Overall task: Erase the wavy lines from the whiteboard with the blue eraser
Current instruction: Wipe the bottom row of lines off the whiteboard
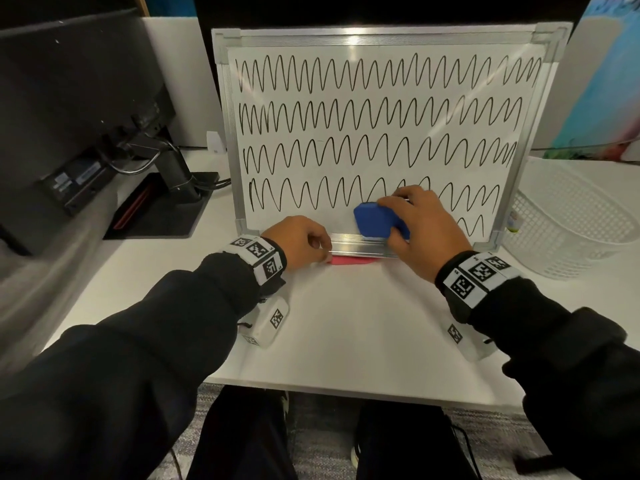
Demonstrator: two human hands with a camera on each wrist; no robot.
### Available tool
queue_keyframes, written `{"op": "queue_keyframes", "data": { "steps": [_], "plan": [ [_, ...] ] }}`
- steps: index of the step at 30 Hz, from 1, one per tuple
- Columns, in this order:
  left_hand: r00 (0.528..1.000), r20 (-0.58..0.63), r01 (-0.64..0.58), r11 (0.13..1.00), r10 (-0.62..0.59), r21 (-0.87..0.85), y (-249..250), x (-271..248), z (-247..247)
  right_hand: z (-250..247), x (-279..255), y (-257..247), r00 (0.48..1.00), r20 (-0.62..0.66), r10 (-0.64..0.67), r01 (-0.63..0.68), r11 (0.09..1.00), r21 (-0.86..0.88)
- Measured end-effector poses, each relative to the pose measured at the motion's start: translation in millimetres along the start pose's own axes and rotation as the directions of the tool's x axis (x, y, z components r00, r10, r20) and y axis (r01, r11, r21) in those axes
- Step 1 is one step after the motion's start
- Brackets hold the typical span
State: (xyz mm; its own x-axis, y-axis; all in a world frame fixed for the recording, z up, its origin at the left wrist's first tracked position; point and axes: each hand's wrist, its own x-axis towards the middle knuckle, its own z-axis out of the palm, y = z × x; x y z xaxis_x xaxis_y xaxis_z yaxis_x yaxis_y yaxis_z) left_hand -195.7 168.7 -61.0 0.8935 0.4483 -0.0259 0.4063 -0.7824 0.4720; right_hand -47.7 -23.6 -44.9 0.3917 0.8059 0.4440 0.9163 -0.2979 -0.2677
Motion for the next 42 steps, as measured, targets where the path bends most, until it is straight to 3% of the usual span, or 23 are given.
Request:
{"op": "queue_keyframes", "data": {
  "steps": [7, 13, 19, 25, 32, 37, 42],
  "plan": [
    [1.0, -0.001, 0.006, 1.0, -0.005, 0.005, 0.6, 0.3, 0.9, 8.7, 9.3, -12.4, 0.991, 0.133, -0.03, 0.034, 0.999, -0.031],
    [1.0, 0.001, -0.004, 0.997, 0.004, 0.078, 8.8, 0.3, -0.9, -4.7, -7.6, -1.5, 0.985, 0.133, 0.111, -0.097, 0.989, -0.113],
    [0.998, 0.01, -0.058, 0.996, 0.057, 0.067, 29.6, 5.7, 4.0, -13.2, -20.1, 3.0, 0.98, 0.143, 0.141, -0.136, 0.99, -0.048],
    [0.994, 0.062, -0.1, 0.984, 0.092, 0.146, 43.8, 12.9, 11.8, -13.6, -31.7, 7.7, 0.94, 0.289, 0.181, -0.167, 0.983, -0.072],
    [0.987, 0.1, -0.148, 0.948, 0.125, 0.282, 56.1, 18.7, 17.2, -15.7, -32.1, 8.0, 0.947, 0.289, 0.143, -0.132, 0.99, -0.056],
    [0.993, 0.066, -0.109, 0.958, 0.095, 0.264, 49.8, 19.9, 18.7, -10.2, -29.6, 11.0, 0.949, 0.311, 0.058, -0.056, 0.998, -0.014],
    [0.998, 0.038, -0.058, 0.981, 0.052, 0.186, 43.7, 18.3, 17.8, -10.4, -29.7, 9.6, 0.942, 0.327, 0.072, -0.071, 0.997, -0.016]
  ]
}}
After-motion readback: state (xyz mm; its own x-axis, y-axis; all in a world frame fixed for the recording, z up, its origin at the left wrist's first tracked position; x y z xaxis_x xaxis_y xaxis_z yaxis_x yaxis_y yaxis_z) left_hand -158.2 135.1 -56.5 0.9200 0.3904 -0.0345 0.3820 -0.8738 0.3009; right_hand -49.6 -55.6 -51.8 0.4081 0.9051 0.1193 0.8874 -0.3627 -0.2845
